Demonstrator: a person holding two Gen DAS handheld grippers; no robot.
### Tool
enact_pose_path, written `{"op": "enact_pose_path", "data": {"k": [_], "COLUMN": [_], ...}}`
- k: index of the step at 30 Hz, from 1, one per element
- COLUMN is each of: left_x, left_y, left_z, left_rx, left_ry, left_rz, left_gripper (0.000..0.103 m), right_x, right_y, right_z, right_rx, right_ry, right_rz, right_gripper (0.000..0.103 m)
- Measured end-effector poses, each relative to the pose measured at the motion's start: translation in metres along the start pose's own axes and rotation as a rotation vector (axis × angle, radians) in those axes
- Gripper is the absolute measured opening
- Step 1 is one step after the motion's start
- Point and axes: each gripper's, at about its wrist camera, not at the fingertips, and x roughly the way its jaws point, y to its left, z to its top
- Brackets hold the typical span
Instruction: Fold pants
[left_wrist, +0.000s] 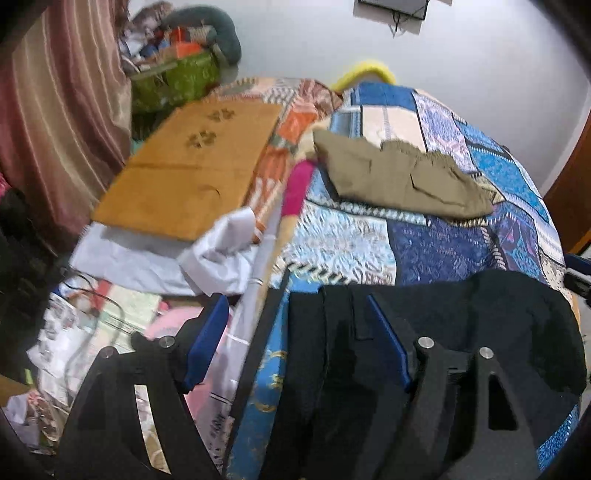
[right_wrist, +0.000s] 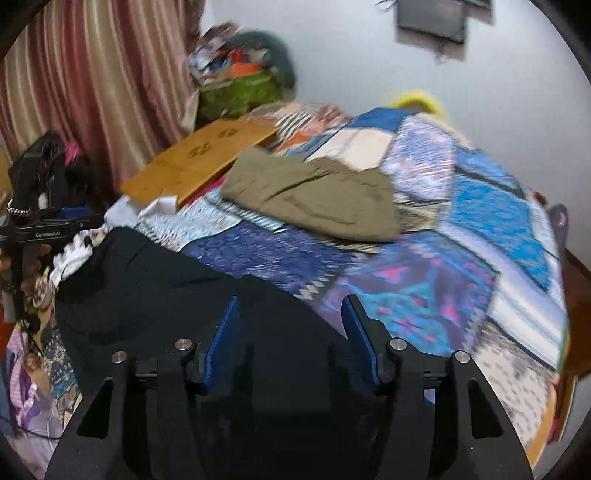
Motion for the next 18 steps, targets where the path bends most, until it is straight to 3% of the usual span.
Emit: {"op": "enact_pose_path", "data": {"k": [7, 12, 14, 16, 18], "left_x": [0.033, 0.041, 0.042, 0.041, 0.039], "left_y": [-0.013, -0.016, -0.013, -0.012, -0.013], "left_z": [-0.003, -0.001, 0.0, 0.002, 0.003], "left_rx": [0.033, 0.018, -0.001, -0.001, 0.004], "left_ry": [0.062, 0.08, 0.074, 0.055, 0.037], "left_rz": [-0.086, -0.183, -0.185, -0.174, -0.164], "left_gripper": [0.072, 0.046, 0.037, 0.029, 0.021], "right_x": [0.076, 0.112, 0.121, 0.123, 0.118], "right_y": [0.019, 0.015, 0.013, 0.013, 0.016], "right_z": [0.022, 0.025, 0.022, 0.019, 0.017], "right_rx": [-0.081, -0.085, -0.084, -0.089, -0.107], "right_ry": [0.161, 0.277, 0.308, 0.312, 0.281], "right_rz": [0.081, 0.125, 0.152, 0.157, 0.153], "right_gripper": [0.054, 0.051, 0.024, 0.011, 0.008]}}
